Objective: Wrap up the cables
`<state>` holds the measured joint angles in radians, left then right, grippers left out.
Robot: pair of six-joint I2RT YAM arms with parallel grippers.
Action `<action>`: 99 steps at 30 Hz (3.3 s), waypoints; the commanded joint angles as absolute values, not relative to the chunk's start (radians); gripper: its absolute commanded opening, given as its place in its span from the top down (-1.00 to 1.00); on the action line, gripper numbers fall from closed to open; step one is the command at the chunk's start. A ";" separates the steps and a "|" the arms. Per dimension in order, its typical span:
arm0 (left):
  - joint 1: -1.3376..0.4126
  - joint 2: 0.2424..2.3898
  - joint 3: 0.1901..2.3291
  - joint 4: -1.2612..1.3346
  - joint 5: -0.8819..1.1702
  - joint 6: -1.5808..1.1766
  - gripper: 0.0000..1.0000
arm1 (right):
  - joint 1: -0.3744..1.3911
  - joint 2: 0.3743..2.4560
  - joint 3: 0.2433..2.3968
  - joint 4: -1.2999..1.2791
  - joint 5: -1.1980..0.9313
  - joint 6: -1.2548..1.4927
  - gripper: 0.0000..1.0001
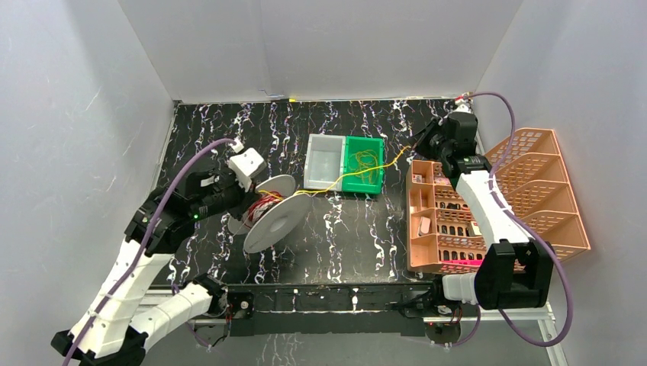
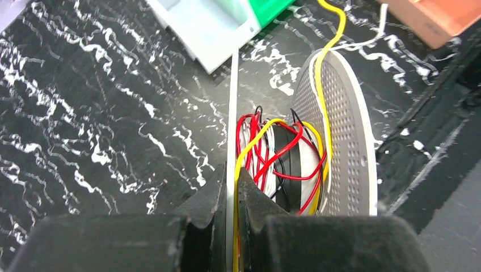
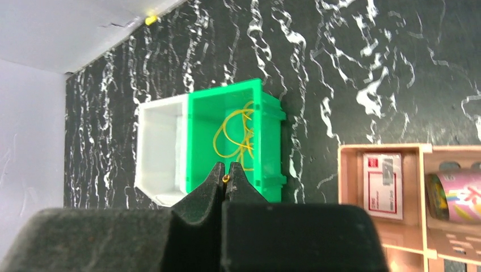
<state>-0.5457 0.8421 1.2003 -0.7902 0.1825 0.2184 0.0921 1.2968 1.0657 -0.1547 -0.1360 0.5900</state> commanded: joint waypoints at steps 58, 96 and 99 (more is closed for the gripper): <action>-0.550 0.910 1.265 -0.080 -0.608 -0.346 1.00 | 1.265 1.249 0.524 0.206 0.591 1.051 1.00; -0.551 1.035 0.931 -0.030 -0.630 0.157 1.00 | 1.417 1.181 1.370 -0.118 0.911 0.105 1.00; -0.551 1.017 0.912 -0.040 -0.574 0.170 1.00 | 1.267 1.205 1.412 -0.153 0.802 0.108 1.00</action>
